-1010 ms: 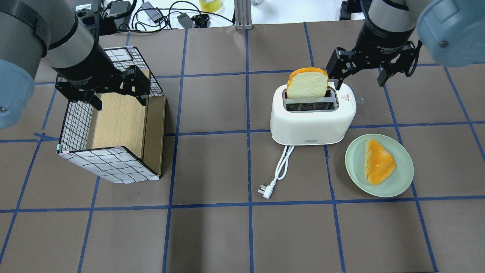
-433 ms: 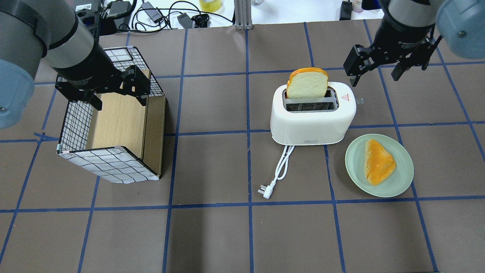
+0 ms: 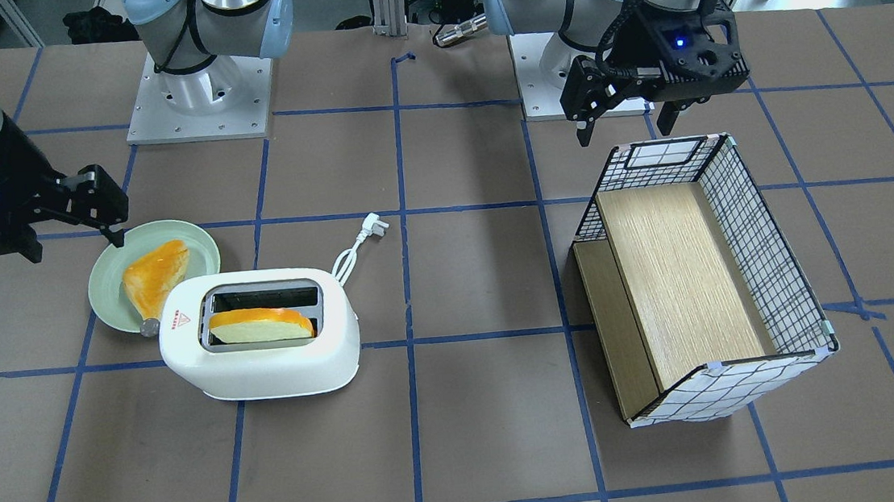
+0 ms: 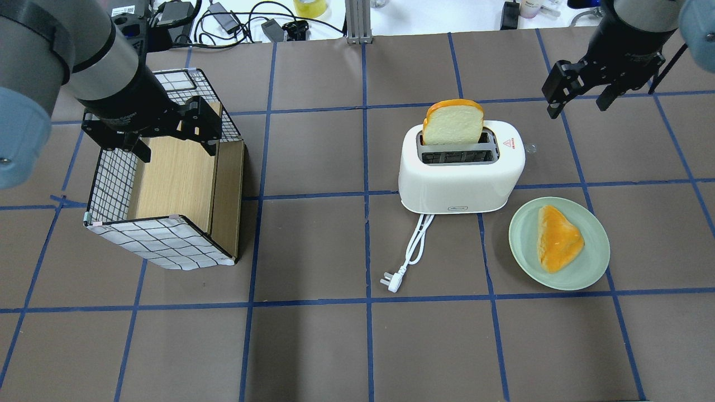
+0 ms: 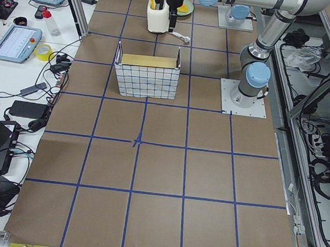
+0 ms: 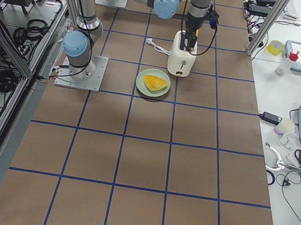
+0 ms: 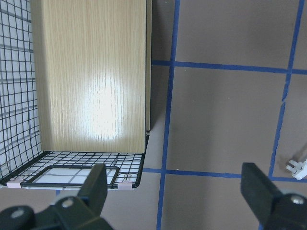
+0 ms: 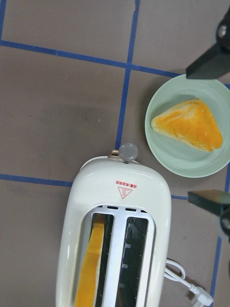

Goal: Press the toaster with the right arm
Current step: 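Move the right gripper to the toaster's side lever, farther from the plate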

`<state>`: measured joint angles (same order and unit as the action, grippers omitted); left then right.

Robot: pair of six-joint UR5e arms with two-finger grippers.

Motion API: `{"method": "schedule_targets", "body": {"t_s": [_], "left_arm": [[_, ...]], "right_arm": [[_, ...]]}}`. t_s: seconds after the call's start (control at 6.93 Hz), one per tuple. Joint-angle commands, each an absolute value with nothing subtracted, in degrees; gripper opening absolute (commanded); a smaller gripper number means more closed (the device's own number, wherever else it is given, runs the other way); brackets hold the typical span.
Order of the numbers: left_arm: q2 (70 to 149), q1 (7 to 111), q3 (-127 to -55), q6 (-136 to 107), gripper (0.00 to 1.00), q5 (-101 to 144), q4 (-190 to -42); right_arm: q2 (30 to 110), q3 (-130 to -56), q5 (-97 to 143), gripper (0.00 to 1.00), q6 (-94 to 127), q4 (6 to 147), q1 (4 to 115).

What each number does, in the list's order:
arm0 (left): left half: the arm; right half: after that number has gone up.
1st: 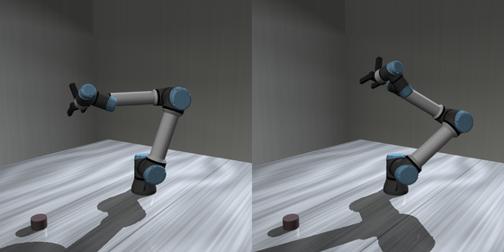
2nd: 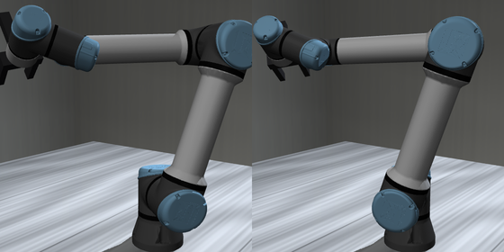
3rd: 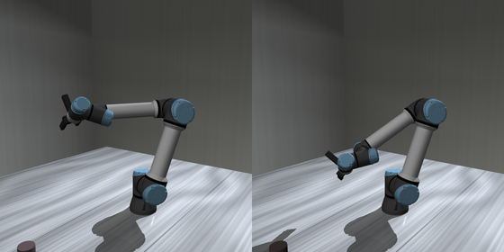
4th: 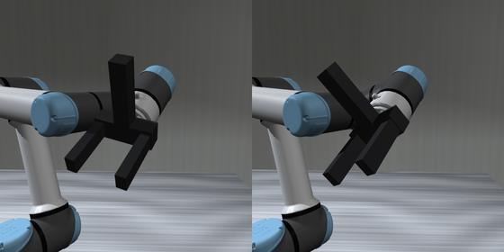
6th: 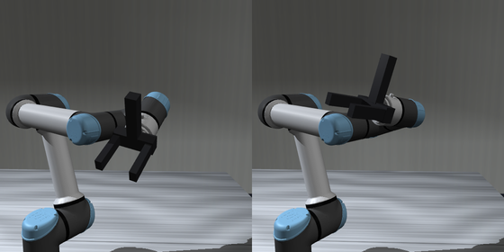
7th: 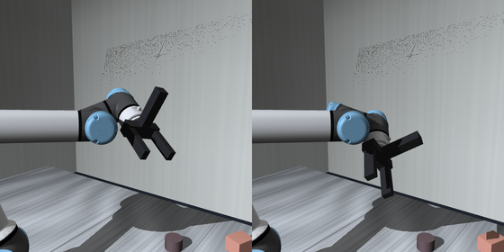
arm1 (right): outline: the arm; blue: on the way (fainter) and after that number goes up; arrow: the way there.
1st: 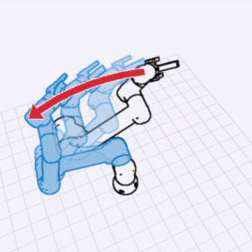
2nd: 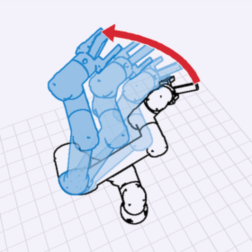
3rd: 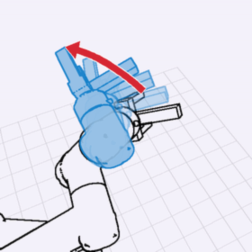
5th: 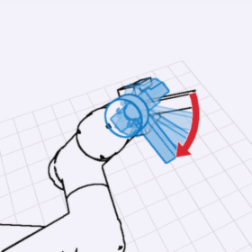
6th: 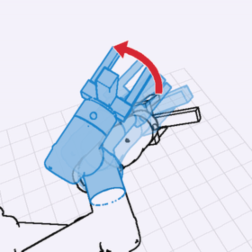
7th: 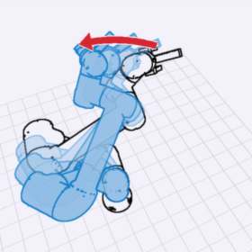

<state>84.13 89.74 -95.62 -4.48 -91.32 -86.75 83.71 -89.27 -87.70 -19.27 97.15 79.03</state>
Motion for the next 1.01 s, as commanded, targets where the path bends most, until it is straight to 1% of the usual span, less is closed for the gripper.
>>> {"method": "schedule_targets", "body": {"t_s": [0.0,0.14,0.29,0.87], "left_arm": [[84.11,89.74,-95.62,-4.48,1.00,-91.32,-86.75],[84.11,89.74,-95.62,-4.48,1.00,-91.32,-86.75],[84.11,89.74,-95.62,-4.48,1.00,-91.32,-86.75],[84.11,89.74,-95.62,-4.48,1.00,-91.32,-86.75]], "right_arm": [[81.30,-89.21,-84.74,0.28,-19.69,102.11,78.14],[79.82,-89.21,-80.46,0.18,-19.69,104.04,76.48],[79.54,-89.30,-76.33,0.11,-19.69,104.67,74.64],[78.66,-91.48,-70.84,0.11,-18.90,103.98,74.27]]}}
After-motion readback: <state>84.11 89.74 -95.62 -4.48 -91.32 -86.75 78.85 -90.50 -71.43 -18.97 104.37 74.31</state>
